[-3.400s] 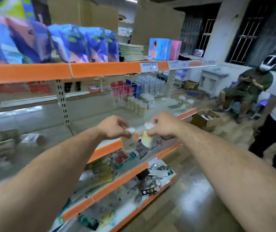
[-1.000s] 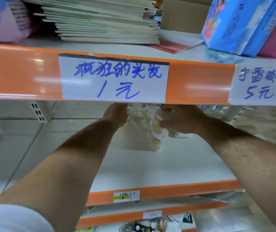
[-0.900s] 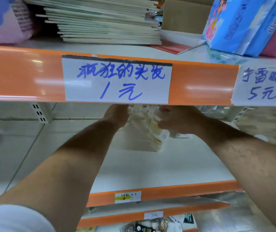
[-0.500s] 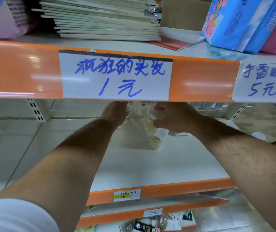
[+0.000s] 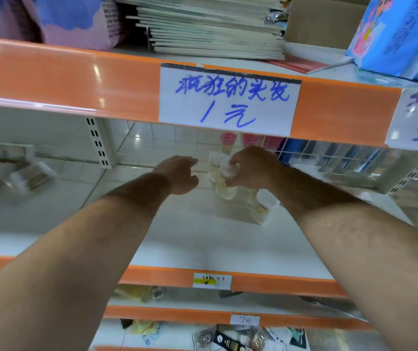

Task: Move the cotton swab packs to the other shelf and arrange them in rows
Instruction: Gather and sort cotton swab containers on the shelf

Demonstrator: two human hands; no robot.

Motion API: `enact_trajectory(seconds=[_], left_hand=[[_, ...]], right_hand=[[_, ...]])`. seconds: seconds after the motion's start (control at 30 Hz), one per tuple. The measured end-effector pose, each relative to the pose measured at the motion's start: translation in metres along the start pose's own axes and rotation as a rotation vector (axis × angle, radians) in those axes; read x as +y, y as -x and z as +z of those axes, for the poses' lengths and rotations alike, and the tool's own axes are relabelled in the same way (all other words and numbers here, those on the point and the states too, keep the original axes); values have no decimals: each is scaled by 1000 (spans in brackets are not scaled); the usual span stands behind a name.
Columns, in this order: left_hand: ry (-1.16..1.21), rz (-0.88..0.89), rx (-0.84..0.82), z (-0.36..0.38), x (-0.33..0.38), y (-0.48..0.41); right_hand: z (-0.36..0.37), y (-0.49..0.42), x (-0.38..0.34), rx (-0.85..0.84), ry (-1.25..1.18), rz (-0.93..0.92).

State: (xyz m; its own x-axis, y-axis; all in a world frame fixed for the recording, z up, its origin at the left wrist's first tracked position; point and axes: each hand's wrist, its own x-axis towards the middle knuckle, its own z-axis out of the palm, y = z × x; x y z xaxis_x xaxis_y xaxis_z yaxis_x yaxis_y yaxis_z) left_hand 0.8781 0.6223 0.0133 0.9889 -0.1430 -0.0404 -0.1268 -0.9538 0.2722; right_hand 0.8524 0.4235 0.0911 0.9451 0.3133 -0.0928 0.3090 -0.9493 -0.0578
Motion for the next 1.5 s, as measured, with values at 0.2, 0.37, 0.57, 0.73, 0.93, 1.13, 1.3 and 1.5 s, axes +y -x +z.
enact_trajectory(seconds=[0.2, 0.37, 0.57, 0.73, 0.93, 1.13, 1.3, 1.5], left_hand=[[-91, -16, -81, -12, -19, 30], [-99, -11, -102, -12, -28, 46], [-91, -13, -97, -2, -41, 47], [-83, -15, -91, -2, -40, 47], [-82, -1, -84, -4, -37, 45], [-97, 2, -89, -6, -34, 45], [-95, -4, -98, -6, -34, 45], [-98, -12, -107, -5, -33, 44]], right_hand=[[27, -26, -17, -44, -135, 4], [52, -54, -11, 16, -50, 88], [55, -54, -17, 87, -81, 77], [55, -61, -16, 22, -87, 131], [58, -60, -19, 143, -41, 81], [57, -59, -19, 163, -122, 84], [56, -60, -19, 161, -87, 100], [57, -60, -20, 138, -79, 111]])
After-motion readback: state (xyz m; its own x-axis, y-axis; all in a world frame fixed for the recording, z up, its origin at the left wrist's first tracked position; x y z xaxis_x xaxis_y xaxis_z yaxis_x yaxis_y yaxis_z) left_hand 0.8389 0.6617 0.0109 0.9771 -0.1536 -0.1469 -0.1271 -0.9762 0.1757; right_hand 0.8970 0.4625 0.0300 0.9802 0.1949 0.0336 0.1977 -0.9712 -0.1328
